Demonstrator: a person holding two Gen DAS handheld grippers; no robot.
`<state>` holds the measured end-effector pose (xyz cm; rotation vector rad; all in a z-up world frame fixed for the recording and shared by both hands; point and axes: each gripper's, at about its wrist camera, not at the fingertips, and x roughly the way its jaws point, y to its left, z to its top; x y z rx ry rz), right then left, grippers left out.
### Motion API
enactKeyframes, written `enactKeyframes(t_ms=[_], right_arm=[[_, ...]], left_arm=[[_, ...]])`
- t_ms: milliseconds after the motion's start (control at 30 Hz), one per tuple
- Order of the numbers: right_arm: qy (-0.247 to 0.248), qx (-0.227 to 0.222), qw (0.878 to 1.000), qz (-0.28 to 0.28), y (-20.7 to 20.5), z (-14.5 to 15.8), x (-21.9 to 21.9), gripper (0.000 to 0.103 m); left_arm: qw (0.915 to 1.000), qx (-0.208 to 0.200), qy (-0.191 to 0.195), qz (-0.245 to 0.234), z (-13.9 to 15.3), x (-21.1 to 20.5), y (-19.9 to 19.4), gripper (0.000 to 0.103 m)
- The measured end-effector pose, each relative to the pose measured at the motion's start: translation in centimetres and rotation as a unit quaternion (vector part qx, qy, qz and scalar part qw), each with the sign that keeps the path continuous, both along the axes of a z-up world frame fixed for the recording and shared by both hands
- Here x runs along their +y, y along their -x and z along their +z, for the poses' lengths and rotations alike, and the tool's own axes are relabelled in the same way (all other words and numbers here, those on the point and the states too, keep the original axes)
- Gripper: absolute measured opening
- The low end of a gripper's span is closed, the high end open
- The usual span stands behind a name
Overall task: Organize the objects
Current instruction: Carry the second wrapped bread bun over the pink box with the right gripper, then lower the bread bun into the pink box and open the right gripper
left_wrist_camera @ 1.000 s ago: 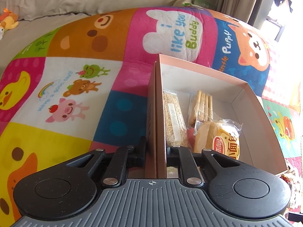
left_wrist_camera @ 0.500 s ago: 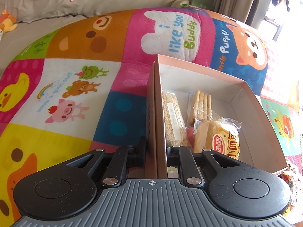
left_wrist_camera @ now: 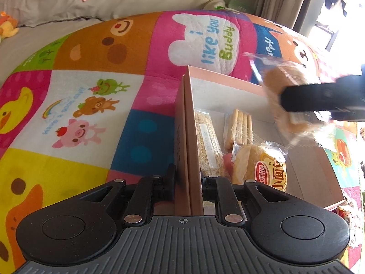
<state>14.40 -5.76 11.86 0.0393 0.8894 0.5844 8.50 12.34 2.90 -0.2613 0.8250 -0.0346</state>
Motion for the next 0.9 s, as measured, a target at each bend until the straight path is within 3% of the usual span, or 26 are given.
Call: enactKeyframes(t_ms=[167,233,300,400,533,600,733,900], right_arm=[[-0.015,0.035,0.999,-0.026,-4.1,-3.1,2.9,0.059],[-0.02,0.044,0.998,-0.032,-4.9,-4.1,3.5,0.063],[-0.025,0.05,0.998,-0.031,-5.2,-4.9,3.6,0.075],[-0.022,0.042,0.999,-0.025,-4.5,-5.0,3.0,0.075],[0.004,-0.02,0.999,-0.032,-3.2,-3.6,2.0,0.074],[0.012,-0.044,0.998,-0.034,-3.4,-2.7,2.0,0.064],[-0.005,-0.044,0.998,-0.036,-5.6,-2.2,3.0,0.058],[0.026,-0.021,0.999,-0.016,-5.8,-4.7,4.1,0.058]], left_arm=[[1.0,0.001,0.003,-0.003,0.0,0.1,0.0,0.019],[1.0,0.001,0.003,-0.003,0.0,0.1,0.0,0.019],[1.0,0.001,0.003,-0.003,0.0,0.1,0.1,0.019],[1.0,-0.001,0.002,-0.004,0.0,0.0,0.1,0.019],[1.0,-0.001,0.002,-0.003,0.0,0.0,0.1,0.019],[1.0,-0.001,0.002,-0.002,0.0,0.0,0.1,0.019],[1.0,0.001,0.002,0.0,0.0,-0.1,0.1,0.019],[1.0,0.001,0.002,-0.003,0.0,0.0,0.1,0.019]])
